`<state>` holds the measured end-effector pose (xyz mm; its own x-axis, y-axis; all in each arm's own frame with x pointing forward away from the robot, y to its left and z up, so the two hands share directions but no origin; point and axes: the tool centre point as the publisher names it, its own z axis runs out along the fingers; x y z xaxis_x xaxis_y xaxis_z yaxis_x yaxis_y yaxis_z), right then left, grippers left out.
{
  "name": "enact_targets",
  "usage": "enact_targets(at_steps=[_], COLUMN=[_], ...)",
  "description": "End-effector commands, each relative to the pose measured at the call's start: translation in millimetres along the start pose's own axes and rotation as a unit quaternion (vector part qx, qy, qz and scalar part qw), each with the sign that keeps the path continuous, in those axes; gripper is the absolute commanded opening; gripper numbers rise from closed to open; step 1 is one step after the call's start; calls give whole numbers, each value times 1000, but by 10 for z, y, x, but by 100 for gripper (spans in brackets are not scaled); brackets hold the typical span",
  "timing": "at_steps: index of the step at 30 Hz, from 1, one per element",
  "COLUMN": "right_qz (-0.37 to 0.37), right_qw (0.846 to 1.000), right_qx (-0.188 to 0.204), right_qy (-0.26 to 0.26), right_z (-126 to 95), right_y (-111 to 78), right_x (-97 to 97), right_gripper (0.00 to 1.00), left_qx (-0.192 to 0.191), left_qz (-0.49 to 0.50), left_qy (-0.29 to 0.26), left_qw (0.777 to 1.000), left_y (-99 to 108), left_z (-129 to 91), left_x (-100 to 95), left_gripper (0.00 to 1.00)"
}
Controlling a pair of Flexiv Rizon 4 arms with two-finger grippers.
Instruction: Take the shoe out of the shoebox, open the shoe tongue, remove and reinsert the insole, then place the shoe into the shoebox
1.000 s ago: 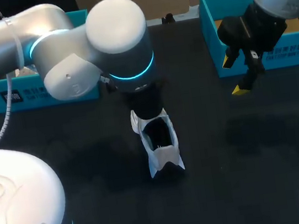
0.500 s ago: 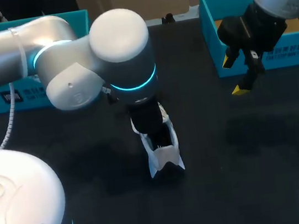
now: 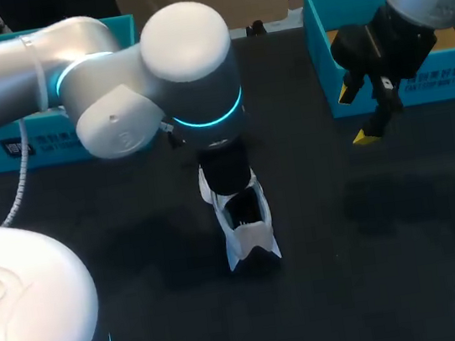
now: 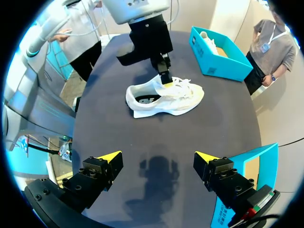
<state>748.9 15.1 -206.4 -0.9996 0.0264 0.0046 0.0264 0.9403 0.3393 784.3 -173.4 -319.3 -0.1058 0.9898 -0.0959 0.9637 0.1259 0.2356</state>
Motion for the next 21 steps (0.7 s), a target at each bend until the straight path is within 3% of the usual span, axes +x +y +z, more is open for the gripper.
enact_targets(at_steps=[1, 11, 16, 21], right_qz=[0, 0, 0, 0], right_qw=[1000, 1000, 1000, 1000], right_qx=[1, 1, 1, 1], right_qy=[0, 0, 0, 0], right_z=[9, 9, 9, 9], right_y=[-3, -3, -3, -3], right_x=[0, 0, 0, 0], right_gripper=[100, 100, 100, 100], left_qx=[7, 11, 3, 8], left_qz=[18, 46, 21, 3], left_qy=[11, 34, 16, 15], left_qw=[1000, 998, 1000, 1000], left_y=[-65, -172, -117, -138], left_z=[75, 87, 4, 71], left_x=[-68, 117, 87, 10], left_gripper=[39, 40, 42, 42])
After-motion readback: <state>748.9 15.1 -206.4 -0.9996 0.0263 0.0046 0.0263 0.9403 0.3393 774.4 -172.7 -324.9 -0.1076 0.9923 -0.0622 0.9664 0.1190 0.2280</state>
